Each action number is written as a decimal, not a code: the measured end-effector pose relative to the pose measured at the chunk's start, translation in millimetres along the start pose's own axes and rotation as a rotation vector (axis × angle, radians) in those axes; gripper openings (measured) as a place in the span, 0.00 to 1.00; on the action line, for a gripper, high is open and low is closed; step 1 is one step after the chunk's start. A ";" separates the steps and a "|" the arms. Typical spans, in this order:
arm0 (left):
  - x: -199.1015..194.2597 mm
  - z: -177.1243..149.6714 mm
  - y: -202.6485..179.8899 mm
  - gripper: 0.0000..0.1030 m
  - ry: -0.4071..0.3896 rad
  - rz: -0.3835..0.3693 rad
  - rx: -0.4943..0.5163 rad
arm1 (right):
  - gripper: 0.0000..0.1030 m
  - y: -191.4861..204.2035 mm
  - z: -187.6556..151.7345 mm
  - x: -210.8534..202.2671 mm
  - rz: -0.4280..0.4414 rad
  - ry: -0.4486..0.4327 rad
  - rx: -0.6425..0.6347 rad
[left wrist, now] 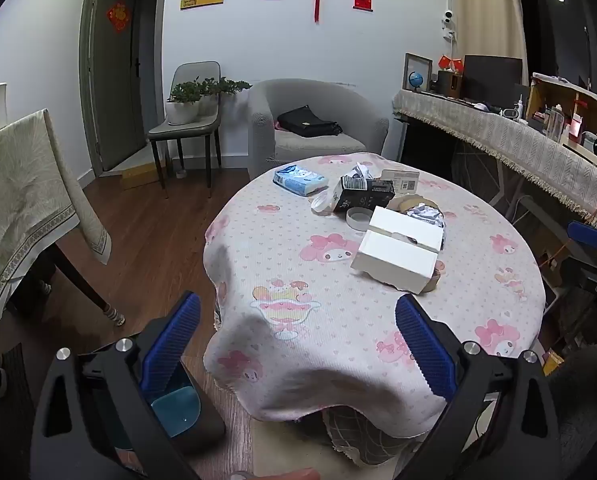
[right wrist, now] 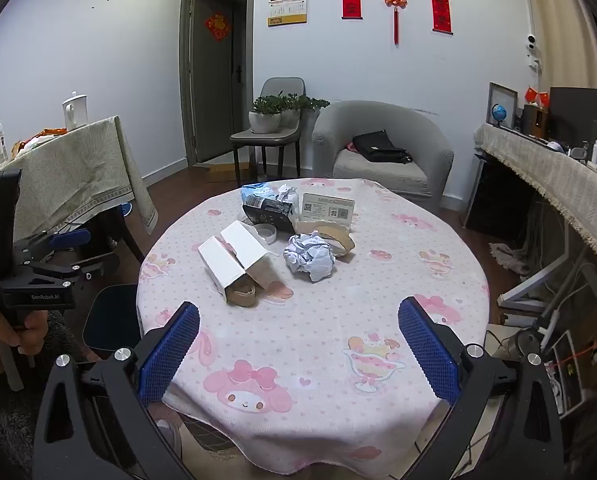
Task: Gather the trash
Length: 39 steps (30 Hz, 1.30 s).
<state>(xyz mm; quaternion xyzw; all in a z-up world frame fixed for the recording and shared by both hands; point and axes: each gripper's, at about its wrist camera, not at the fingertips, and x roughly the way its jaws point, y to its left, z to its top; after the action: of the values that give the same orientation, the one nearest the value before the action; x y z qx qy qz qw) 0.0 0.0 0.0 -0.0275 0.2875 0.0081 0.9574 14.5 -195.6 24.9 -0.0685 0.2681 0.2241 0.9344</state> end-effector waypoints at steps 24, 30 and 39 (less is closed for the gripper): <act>1.6 0.7 1.8 0.97 0.015 -0.003 0.005 | 0.97 0.6 -1.2 1.2 0.000 0.001 -0.003; 1.5 0.9 1.5 0.97 0.016 -0.002 0.007 | 0.97 2.4 -1.4 2.6 -0.001 0.004 -0.004; 4.8 0.1 4.0 0.97 0.016 -0.002 0.000 | 0.97 3.1 -1.6 3.9 -0.002 0.006 -0.005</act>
<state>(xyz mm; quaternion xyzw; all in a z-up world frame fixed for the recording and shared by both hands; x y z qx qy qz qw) 4.0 4.1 -2.8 -0.0277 0.2950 0.0067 0.9551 15.3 -191.8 21.5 -0.0718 0.2702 0.2238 0.9337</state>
